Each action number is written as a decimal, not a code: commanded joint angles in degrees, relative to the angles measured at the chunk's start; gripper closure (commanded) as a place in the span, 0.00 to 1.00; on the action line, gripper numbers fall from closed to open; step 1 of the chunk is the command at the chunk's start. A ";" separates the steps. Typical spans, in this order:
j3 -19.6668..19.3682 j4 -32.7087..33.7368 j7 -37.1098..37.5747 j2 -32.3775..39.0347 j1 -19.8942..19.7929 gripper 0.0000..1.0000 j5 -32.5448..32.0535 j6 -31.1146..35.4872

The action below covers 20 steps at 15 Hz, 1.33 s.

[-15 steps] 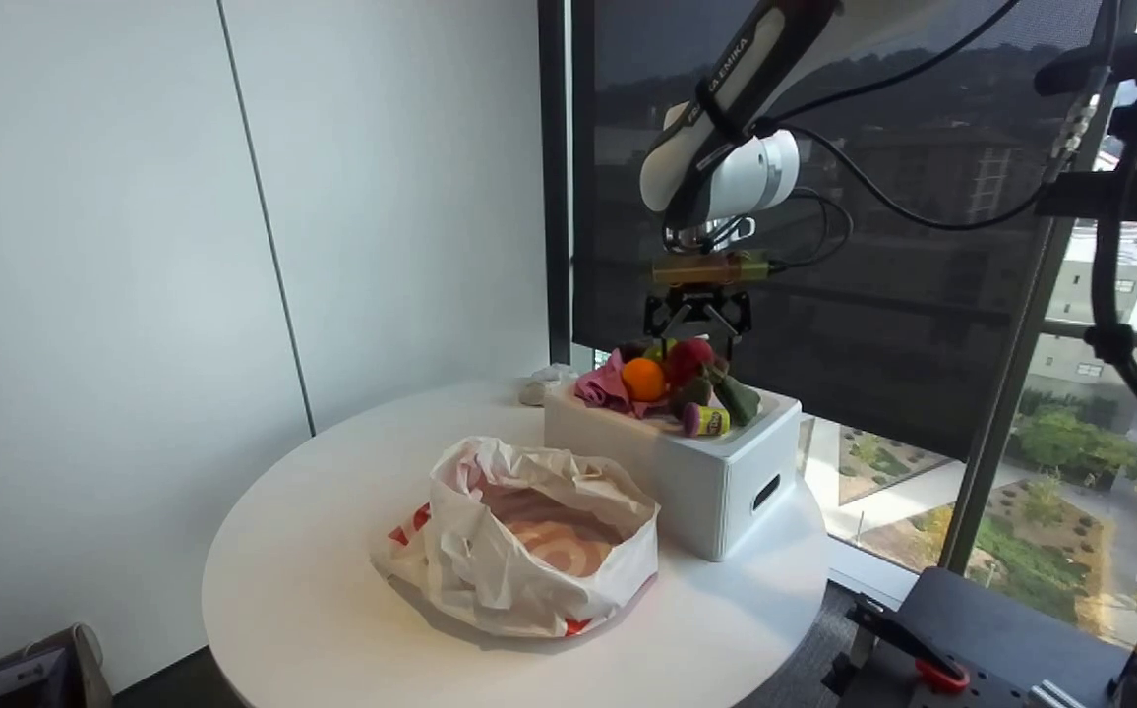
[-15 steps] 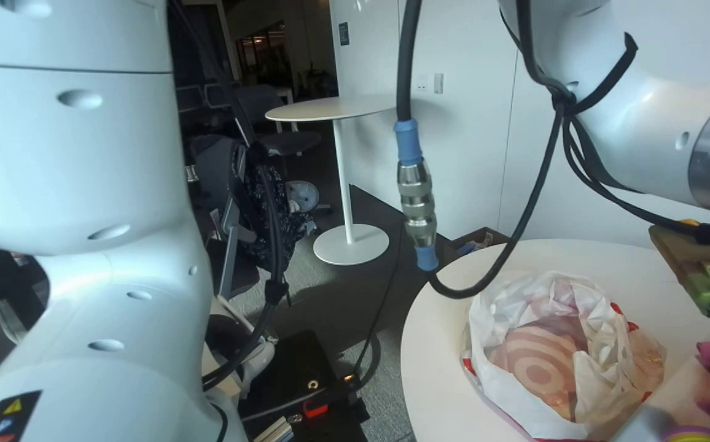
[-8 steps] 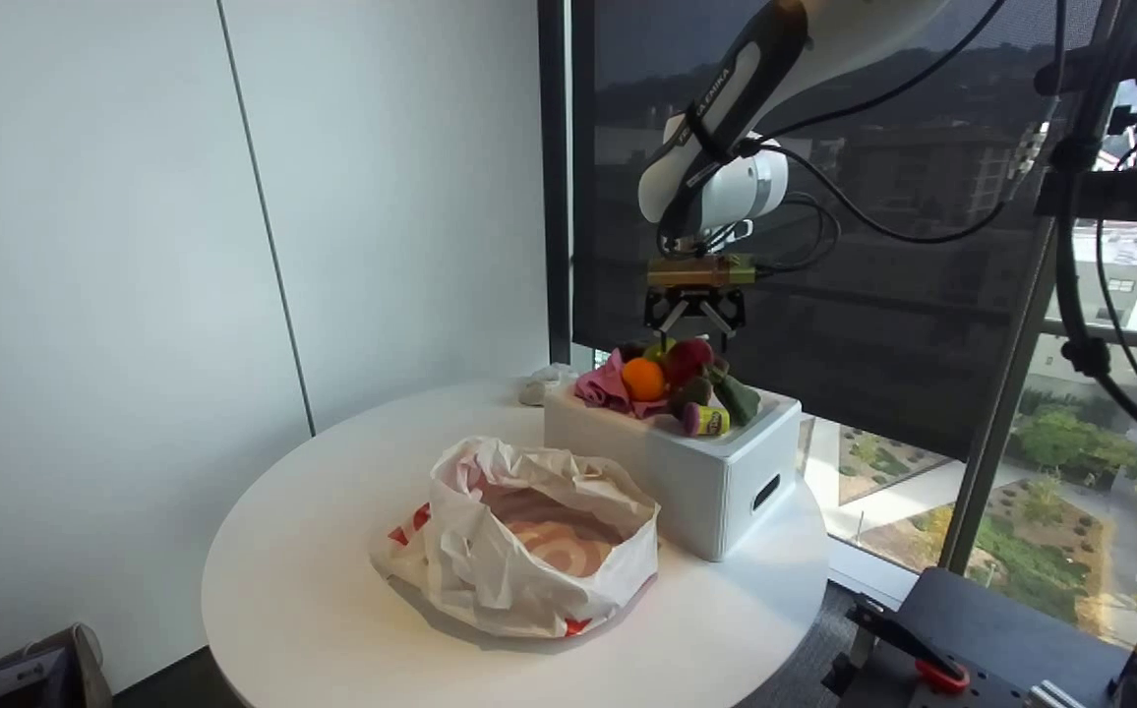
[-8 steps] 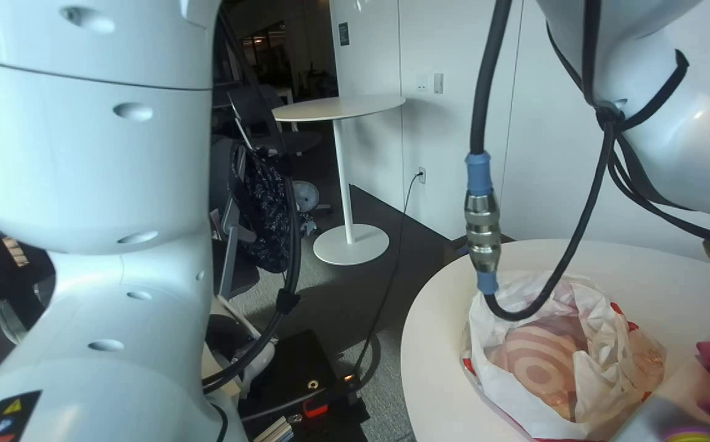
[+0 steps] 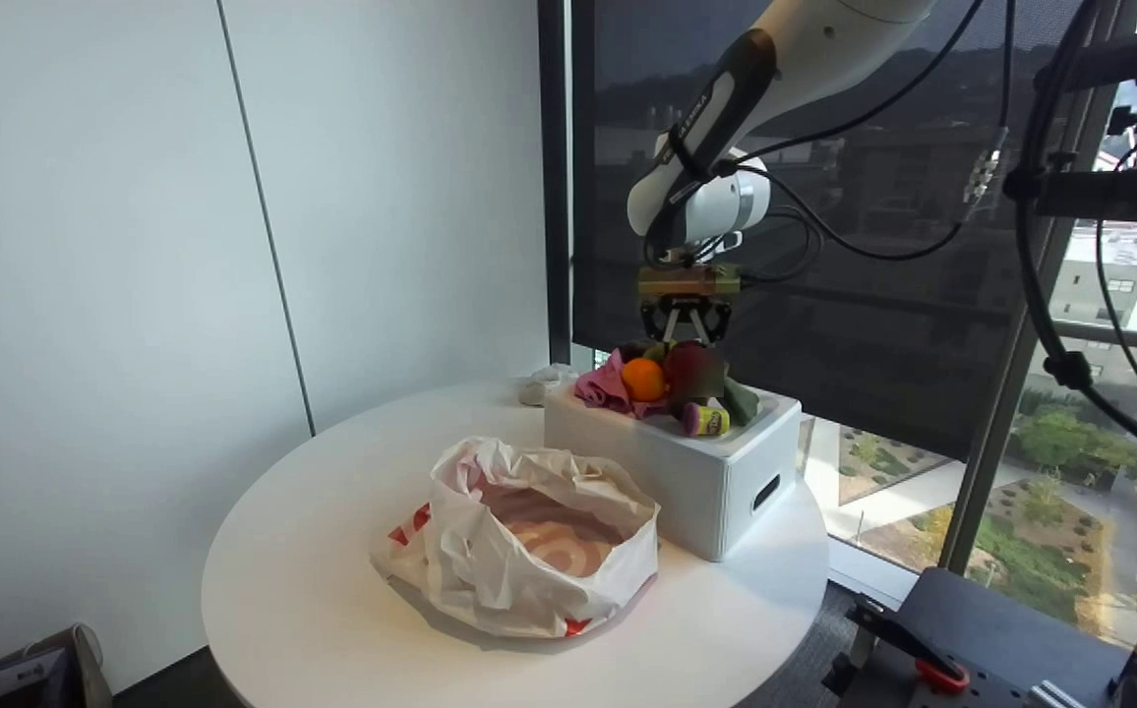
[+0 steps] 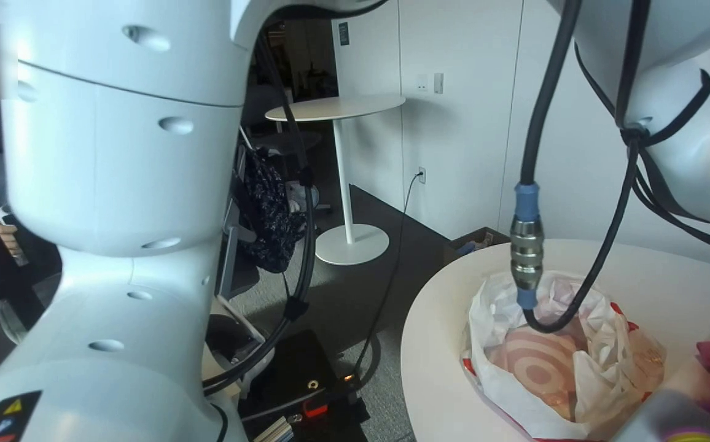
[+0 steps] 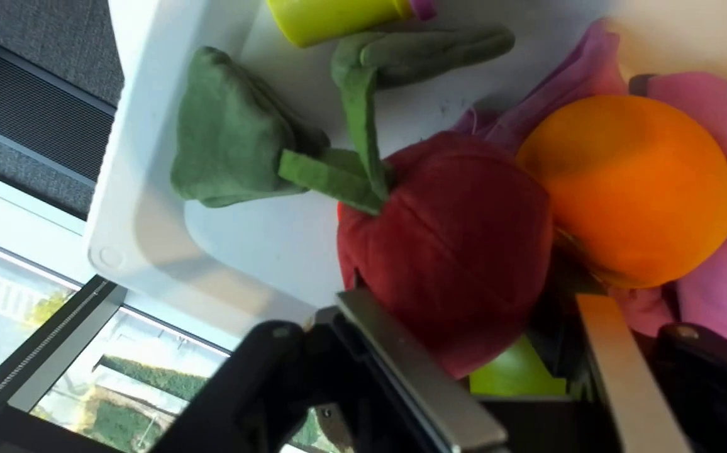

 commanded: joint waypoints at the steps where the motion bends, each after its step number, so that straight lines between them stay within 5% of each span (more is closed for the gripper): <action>1: -1.22 1.25 1.09 -0.65 1.24 0.72 0.66 -1.89; 4: -2.22 0.02 3.54 -2.87 2.24 0.90 -0.96 -3.37; 6: -2.38 -1.61 4.69 -5.55 2.74 0.93 -1.37 -3.13; 14: 4.49 -11.23 -4.25 -19.34 5.23 0.90 0.34 2.18; 20: 10.22 -8.35 -12.78 -11.34 7.95 0.90 3.50 -1.00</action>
